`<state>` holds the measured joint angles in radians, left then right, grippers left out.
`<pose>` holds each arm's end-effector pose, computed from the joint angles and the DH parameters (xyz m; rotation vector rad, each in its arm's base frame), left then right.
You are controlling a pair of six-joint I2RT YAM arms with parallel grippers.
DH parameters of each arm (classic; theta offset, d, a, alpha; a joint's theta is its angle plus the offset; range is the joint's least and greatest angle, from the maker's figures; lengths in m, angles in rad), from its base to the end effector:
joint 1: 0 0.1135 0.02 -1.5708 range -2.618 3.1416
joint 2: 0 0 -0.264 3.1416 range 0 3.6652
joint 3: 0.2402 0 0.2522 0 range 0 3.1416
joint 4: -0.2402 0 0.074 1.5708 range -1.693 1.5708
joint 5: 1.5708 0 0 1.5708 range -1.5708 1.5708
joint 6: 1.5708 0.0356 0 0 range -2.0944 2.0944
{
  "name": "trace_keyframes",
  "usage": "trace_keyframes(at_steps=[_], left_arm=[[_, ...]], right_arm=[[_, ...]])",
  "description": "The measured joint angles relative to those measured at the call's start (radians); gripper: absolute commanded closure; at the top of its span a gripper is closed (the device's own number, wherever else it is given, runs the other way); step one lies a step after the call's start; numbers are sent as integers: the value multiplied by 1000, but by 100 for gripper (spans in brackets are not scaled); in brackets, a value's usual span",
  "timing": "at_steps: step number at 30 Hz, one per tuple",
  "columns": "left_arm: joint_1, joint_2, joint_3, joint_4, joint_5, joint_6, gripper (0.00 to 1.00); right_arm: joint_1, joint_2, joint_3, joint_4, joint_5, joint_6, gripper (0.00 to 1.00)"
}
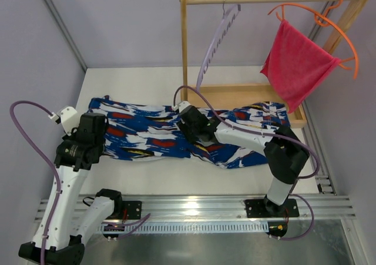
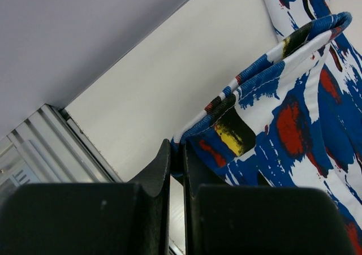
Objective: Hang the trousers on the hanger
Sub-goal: Fold the trousers
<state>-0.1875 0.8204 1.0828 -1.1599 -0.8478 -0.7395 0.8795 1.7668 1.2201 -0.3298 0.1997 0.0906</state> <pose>0.1247 0.0035 0.3518 -0.9058 1.9614 0.5275 0.2487 0.2894 0.2127 -0.8531 2.2788 0.1947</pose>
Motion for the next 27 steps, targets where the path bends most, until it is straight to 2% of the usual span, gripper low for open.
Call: trace_keyframes(at_steps=[3,8,12,17,27], left_arm=[[0,1,-4,13,9,0,100],[0,1,-31,49,19,8,100],[0,0,-70,93,45,14,100],[0,-19,-106,169,105,28,99],[0,-113,-119,296,232,98,99]], right_arm=[[0,-66,-27,-24,-1,79,52],[0,-335,-169,-37,-33,207,53],[0,-398,-183,-29,-64,218,52],[-1,-351,-180,-8,-162,139,41],[-7,-32,45,-22,-310,-66,37]])
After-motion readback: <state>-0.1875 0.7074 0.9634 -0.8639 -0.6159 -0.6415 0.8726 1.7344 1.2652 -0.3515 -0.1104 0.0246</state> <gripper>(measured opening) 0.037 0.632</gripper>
